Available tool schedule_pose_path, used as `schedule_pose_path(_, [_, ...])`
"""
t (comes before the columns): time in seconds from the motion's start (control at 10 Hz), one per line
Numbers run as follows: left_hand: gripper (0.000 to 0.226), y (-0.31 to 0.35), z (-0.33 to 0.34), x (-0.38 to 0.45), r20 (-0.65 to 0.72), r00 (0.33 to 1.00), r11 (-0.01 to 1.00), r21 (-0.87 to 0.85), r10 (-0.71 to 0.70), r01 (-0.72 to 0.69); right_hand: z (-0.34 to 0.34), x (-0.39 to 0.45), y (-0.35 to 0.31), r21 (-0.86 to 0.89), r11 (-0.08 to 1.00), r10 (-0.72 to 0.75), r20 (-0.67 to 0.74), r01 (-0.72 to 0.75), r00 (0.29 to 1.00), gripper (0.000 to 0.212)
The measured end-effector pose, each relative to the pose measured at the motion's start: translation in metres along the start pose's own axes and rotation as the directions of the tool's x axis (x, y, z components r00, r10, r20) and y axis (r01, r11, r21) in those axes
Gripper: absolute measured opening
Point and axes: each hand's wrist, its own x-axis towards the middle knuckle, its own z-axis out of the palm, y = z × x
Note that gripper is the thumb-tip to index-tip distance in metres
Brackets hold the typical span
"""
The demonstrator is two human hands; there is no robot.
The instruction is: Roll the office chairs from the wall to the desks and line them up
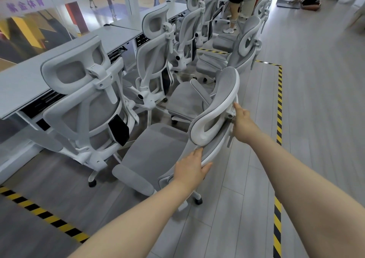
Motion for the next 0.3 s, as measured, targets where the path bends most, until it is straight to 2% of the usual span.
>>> schedule_pose_path(0.1, [0.055, 0.001, -0.001, 0.001, -0.005, 1.0, 0.999, -0.047, -0.027, 0.027, -0.008, 0.0, -0.003, -0.005, 0.999, 0.032, 0.056, -0.032, 0.998, 0.088])
schedule_pose_path(0.2, [0.055, 0.001, -0.007, -0.001, 0.022, 0.999, 0.995, -0.085, -0.043, 0.045, -0.02, -0.015, -0.019, 0.076, 0.996, 0.031, 0.051, -0.035, 0.998, 0.075])
schedule_pose_path(0.3, [0.056, -0.003, -0.011, 0.003, 0.04, 0.999, 0.993, -0.107, -0.037, 0.041, -0.039, -0.033, -0.036, 0.093, 0.995, 0.028, -0.065, -0.022, 0.997, 0.055])
